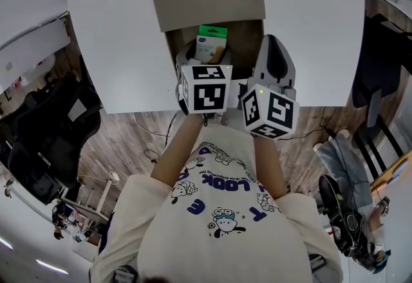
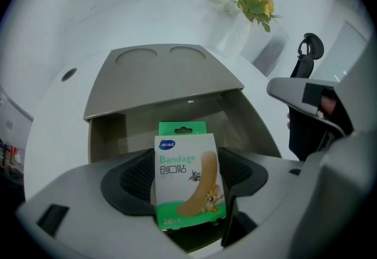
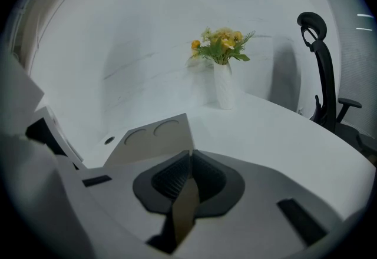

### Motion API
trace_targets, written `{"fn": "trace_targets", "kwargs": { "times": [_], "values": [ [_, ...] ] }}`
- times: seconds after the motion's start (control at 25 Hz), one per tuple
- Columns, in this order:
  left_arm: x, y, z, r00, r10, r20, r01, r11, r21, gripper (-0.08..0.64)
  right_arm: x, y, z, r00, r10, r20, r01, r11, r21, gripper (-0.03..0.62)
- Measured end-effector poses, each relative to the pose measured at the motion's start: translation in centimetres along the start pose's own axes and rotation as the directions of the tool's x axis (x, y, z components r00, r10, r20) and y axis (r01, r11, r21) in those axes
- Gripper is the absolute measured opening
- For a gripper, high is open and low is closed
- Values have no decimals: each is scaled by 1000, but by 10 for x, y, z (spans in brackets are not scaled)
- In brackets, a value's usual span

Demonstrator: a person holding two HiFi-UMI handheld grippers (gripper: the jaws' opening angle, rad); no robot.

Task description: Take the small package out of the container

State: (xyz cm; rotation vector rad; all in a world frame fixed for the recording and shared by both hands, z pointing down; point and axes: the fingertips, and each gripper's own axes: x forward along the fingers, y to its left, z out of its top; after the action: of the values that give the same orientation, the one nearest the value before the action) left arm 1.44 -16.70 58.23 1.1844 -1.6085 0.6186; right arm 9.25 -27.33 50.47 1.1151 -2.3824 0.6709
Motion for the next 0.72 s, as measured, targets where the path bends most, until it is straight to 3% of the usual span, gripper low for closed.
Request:
{"fn": "trace_targets", "kwargs": {
  "times": [0.12, 0.36, 0.72],
  "values": [
    [-1, 2, -1, 1000, -5, -7, 5, 1000, 8, 330, 0, 3, 1, 1000, 11, 1, -11, 1000, -3, 32],
    [-7, -3, 3, 1000, -3, -9, 4, 994, 113, 330, 4, 4, 7, 1000, 23, 8, -23, 1000, -4, 32],
    [-23, -9, 15, 999, -52, 13, 51, 994, 94, 328, -2, 8, 19, 999, 19, 26, -19, 1000, -8, 32]
  ]
}}
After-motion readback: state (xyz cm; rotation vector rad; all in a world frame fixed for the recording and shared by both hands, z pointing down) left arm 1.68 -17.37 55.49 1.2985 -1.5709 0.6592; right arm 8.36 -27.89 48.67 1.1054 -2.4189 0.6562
